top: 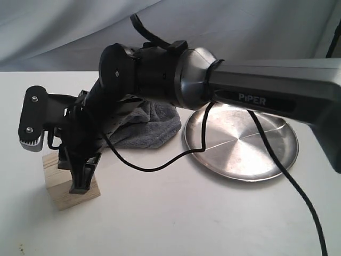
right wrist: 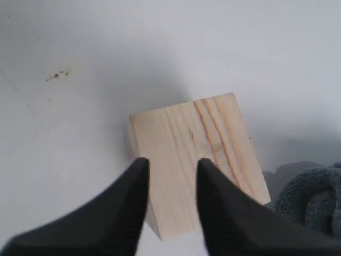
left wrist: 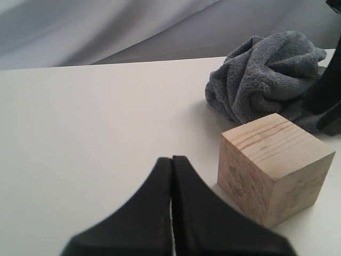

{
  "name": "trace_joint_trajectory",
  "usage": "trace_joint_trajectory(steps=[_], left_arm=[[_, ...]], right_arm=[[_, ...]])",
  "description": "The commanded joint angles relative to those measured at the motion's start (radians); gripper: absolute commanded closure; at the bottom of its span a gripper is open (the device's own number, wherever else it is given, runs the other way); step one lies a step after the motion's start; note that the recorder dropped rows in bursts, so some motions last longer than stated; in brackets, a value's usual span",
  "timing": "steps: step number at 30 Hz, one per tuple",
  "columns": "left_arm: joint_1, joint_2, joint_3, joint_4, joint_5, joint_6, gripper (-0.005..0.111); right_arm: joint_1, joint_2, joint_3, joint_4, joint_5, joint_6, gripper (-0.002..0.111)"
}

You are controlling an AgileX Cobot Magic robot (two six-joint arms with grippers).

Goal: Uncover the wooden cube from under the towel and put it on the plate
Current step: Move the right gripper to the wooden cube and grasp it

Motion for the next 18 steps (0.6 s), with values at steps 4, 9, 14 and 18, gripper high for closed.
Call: trace_joint_trajectory(steps=[4, 9, 14, 18], left_arm=[[-0.002, -0.004, 0.005, -0.002, -0.012, -0.005, 0.107], [-0.002, -0.004, 0.005, -0.002, -0.012, -0.005, 0.107], [-0.002, -0.004, 0.005, -0.002, -0.012, -0.005, 0.107], [-0.002, -0.004, 0.005, -0.002, -0.012, -0.005, 0.107]], right_arm=[[0.011, 0.002, -0.007, -0.178, -0.041, 0.077, 0.004], [0.011, 0.020, -0.007, -0.117, -0.125, 0.077, 0.004], [0.011, 0.034, -0.007, -0.107, -0.147, 0.055, 0.004], [0.011, 0.043, -0.007, -0.116, -0.145, 0.001, 0.004]])
